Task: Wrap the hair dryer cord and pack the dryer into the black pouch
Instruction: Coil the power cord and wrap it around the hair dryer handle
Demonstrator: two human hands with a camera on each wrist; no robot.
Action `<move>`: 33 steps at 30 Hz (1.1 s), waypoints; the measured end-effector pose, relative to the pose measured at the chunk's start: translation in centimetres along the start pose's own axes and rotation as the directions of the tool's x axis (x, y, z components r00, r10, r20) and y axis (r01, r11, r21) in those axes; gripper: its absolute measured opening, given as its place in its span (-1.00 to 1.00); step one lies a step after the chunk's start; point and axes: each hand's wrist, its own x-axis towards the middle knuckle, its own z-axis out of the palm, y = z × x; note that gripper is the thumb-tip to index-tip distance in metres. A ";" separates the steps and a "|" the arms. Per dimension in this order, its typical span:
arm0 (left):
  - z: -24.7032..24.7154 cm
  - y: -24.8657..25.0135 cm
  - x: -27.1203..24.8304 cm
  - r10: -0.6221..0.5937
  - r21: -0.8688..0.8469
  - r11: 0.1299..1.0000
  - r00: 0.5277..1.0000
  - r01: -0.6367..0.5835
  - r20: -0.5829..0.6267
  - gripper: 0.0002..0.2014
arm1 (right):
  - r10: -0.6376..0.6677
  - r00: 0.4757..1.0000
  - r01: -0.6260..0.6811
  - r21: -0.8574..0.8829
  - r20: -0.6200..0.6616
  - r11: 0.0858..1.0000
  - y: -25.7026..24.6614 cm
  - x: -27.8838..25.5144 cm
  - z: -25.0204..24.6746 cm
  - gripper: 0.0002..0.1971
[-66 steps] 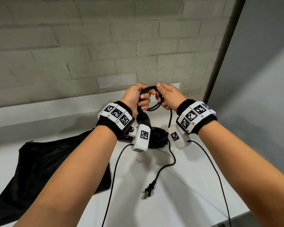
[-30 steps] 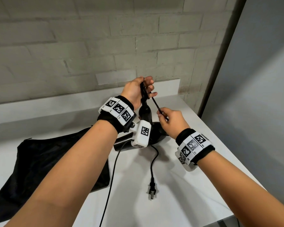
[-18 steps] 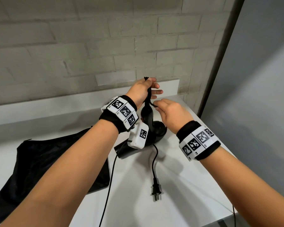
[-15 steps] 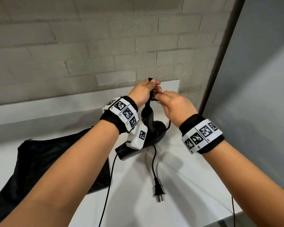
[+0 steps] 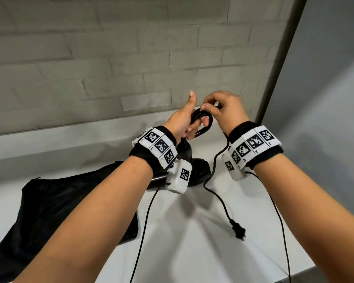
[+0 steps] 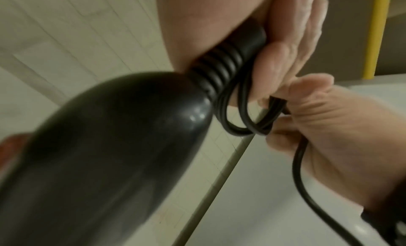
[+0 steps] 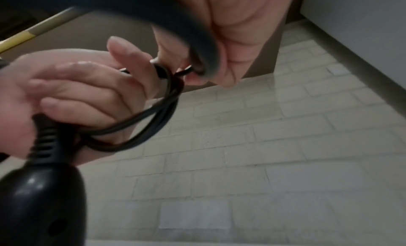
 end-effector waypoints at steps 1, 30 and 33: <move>-0.1 0.0 0.0 -0.007 -0.018 1.000 1.000 0.007 -0.015 -0.23 | 0.019 1.000 -0.019 0.009 0.000 1.000 0.3 -0.2 0.4 -0.82; -1.2 -0.1 -0.4 -0.037 -0.263 0.964 0.951 -0.047 -0.307 -0.56 | 0.377 0.888 -0.460 0.478 0.263 0.748 4.3 -4.0 3.2 -0.76; -1.2 -0.2 -0.4 -0.036 -0.267 0.962 0.947 -0.053 -0.318 -0.56 | 0.399 0.819 -0.521 0.242 0.412 0.819 6.7 -5.8 4.3 -0.67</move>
